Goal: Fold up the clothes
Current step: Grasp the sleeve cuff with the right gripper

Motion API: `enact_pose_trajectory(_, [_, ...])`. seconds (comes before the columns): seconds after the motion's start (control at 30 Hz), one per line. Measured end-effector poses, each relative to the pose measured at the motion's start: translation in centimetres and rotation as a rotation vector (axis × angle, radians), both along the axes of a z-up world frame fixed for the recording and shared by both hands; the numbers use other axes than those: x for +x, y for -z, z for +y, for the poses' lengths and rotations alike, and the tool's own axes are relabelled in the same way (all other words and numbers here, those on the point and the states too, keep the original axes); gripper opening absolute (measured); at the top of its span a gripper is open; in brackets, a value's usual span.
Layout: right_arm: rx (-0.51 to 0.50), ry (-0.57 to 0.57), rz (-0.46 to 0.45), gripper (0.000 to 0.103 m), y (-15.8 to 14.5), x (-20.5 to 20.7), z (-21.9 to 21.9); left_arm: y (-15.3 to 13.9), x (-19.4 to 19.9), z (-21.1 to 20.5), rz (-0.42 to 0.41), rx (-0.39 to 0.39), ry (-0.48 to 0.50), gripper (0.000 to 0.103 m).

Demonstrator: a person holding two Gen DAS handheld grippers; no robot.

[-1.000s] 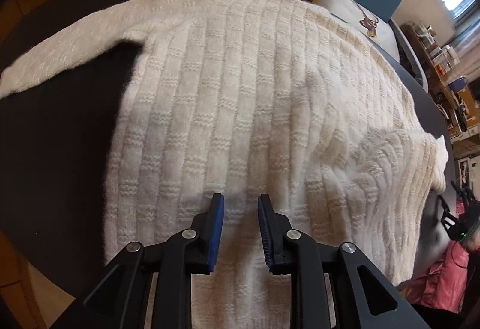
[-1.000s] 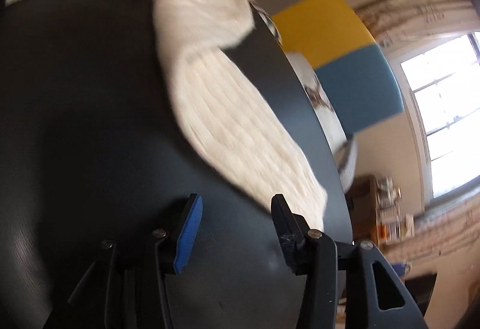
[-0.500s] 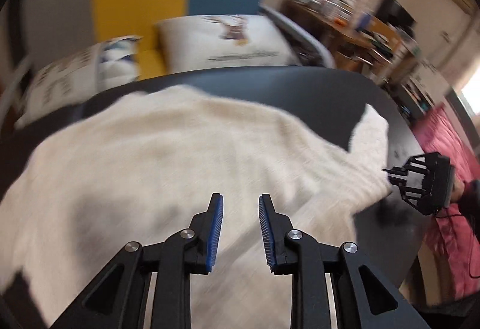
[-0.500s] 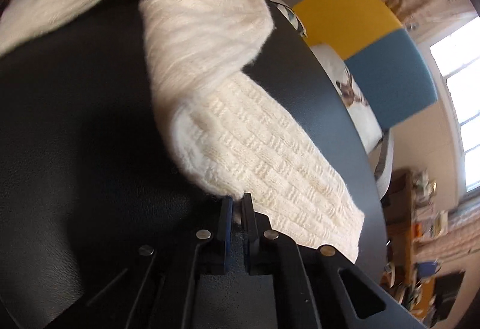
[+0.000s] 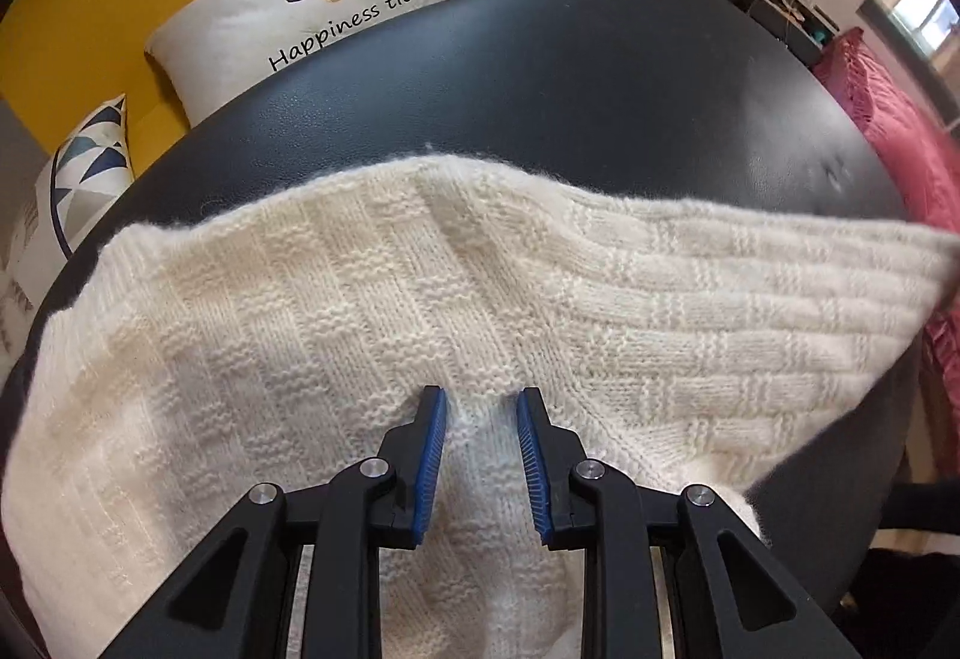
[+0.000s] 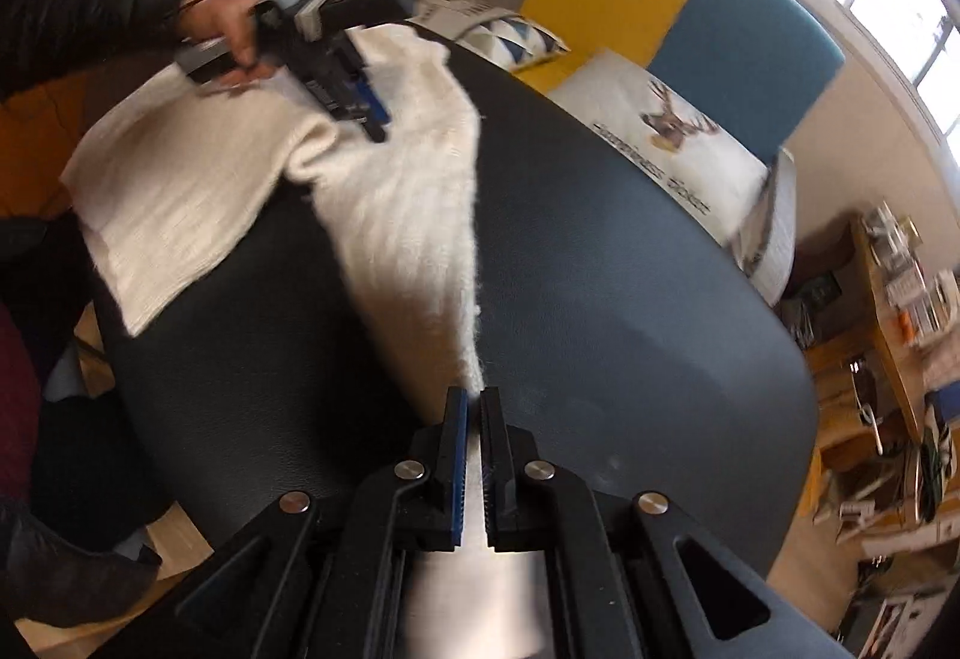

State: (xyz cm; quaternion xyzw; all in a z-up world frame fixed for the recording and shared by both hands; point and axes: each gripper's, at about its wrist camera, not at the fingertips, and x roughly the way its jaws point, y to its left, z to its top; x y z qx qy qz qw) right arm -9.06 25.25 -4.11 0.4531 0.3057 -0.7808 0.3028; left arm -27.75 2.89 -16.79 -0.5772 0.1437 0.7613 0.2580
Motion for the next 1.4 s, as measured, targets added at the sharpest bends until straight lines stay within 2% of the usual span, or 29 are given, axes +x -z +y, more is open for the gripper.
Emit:
enact_pose_trajectory(0.17, [0.144, 0.155, 0.018, 0.000, 2.1, -5.7, 3.2, 0.1, -0.4, -0.3, 0.002, 0.015, -0.021, 0.025])
enact_pose_trajectory(0.27, [0.119, 0.285, 0.025, 0.000, 3.0, -7.7, 5.2, 0.1, -0.6, -0.4, -0.003, 0.012, -0.028, 0.026])
enact_pose_trajectory(0.3, [0.081, 0.307, 0.034, 0.000, 2.7, -7.3, 5.3, 0.2, -0.7, -0.4, -0.005, 0.009, -0.030, 0.026])
enact_pose_trajectory(0.33, [0.056, 0.311, 0.042, 0.004, 2.5, -6.6, 5.1, 0.2, -0.8, -0.4, -0.007, 0.006, -0.031, 0.026])
enact_pose_trajectory(0.37, [0.023, 0.319, 0.053, 0.017, 2.1, -5.3, 4.8, 0.2, -0.9, -0.3, -0.006, -0.001, -0.025, 0.026])
enact_pose_trajectory(0.4, [-0.009, 0.329, 0.068, 0.022, 1.8, -3.8, 4.5, 0.1, -0.7, -0.4, -0.005, -0.005, -0.022, 0.026])
enact_pose_trajectory(0.5, [-0.062, 0.347, 0.108, 0.023, 2.4, 2.1, 3.1, 0.2, -0.2, 0.3, -0.009, 0.000, -0.031, 0.027])
enact_pose_trajectory(0.6, [-0.058, 0.327, 0.066, 0.025, 5.1, 8.4, 1.2, 0.2, -0.4, 0.4, -0.016, 0.009, -0.032, 0.027])
enact_pose_trajectory(0.7, [-0.093, 0.381, 0.042, 0.028, 7.5, 13.3, 0.0, 0.3, -0.6, 0.0, -0.021, 0.019, -0.042, 0.027])
enact_pose_trajectory(0.83, [-0.154, 0.470, 0.048, 0.035, 9.4, 16.2, -0.8, 0.4, -0.9, -0.4, -0.026, 0.029, -0.061, 0.027])
enact_pose_trajectory(0.97, [-0.094, 0.523, 0.106, 0.042, 10.7, 16.9, -1.5, 0.4, -1.1, -0.4, -0.027, 0.018, -0.070, 0.027])
enact_pose_trajectory(1.03, [-0.089, 0.533, 0.106, 0.043, 10.7, 16.8, -1.5, 0.5, -1.1, -0.2, -0.023, 0.011, -0.071, 0.027])
enact_pose_trajectory(1.1, [-0.077, 0.539, 0.111, 0.039, 10.7, 16.9, -1.6, 0.6, -1.1, -0.2, -0.020, 0.013, -0.075, 0.028])
enact_pose_trajectory(1.13, [-0.065, 0.538, 0.117, 0.027, 10.7, 16.9, -1.7, 0.6, -1.1, -0.2, -0.019, 0.015, -0.076, 0.028])
enact_pose_trajectory(1.17, [-0.051, 0.538, 0.123, 0.009, 10.7, 16.9, -1.7, 0.8, -0.9, -0.1, -0.017, 0.020, -0.078, 0.028])
enact_pose_trajectory(1.3, [-0.059, 0.571, 0.089, 0.008, 10.1, 16.3, -0.7, 1.4, 0.0, 0.3, -0.010, 0.041, -0.090, 0.029])
enact_pose_trajectory(1.4, [-0.099, 0.610, 0.095, 0.008, 8.0, 15.0, 0.8, 1.5, 0.2, 0.2, -0.006, 0.047, -0.086, 0.029])
